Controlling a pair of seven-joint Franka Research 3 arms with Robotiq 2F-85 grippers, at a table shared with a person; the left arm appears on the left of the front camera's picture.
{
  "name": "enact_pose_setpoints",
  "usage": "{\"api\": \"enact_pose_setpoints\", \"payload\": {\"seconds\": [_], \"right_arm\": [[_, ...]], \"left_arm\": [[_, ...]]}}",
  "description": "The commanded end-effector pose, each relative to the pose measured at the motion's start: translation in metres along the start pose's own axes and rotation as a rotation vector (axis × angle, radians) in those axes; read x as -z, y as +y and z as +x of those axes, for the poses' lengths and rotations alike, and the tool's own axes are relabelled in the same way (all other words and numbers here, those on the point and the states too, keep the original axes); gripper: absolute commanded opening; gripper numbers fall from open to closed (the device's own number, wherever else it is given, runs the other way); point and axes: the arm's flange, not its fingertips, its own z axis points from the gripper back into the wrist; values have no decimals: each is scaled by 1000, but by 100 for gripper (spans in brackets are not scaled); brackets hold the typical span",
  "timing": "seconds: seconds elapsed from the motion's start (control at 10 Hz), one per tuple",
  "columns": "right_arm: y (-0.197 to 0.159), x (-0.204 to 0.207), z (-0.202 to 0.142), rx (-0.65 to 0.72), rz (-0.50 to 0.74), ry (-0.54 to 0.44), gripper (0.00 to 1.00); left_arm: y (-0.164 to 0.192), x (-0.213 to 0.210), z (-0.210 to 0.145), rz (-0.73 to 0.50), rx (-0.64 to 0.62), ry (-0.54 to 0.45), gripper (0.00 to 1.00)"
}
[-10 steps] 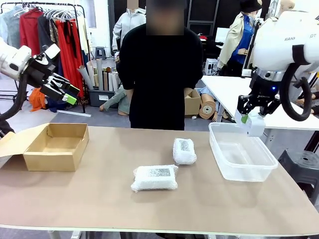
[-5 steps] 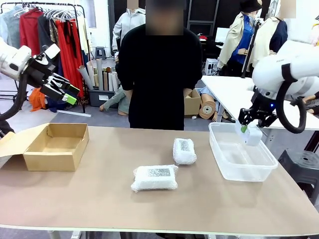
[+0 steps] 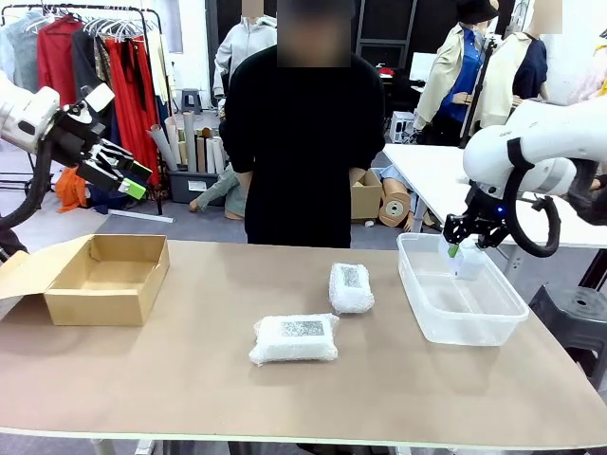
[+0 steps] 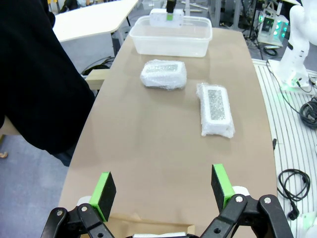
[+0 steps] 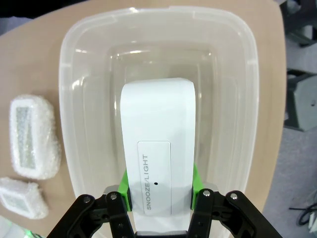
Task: Separate and place wrapped and unwrapped clocks.
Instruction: If the picked Digital clock is wrapped, place it in the Package Box ; if not, place it in the Organizing box.
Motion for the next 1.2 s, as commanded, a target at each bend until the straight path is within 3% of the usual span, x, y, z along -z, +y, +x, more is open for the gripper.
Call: {"api": "enact_pose_setpoints", "payload": {"seconds": [0.0,1.1], "right_arm": [[-6,8,22,-7,39,20,0],[2,71,7,-1,16,80,0]], "left_arm": [[-1,0,1,0,0,-1,100],[-1,0,1,0,0,-1,100]]}}
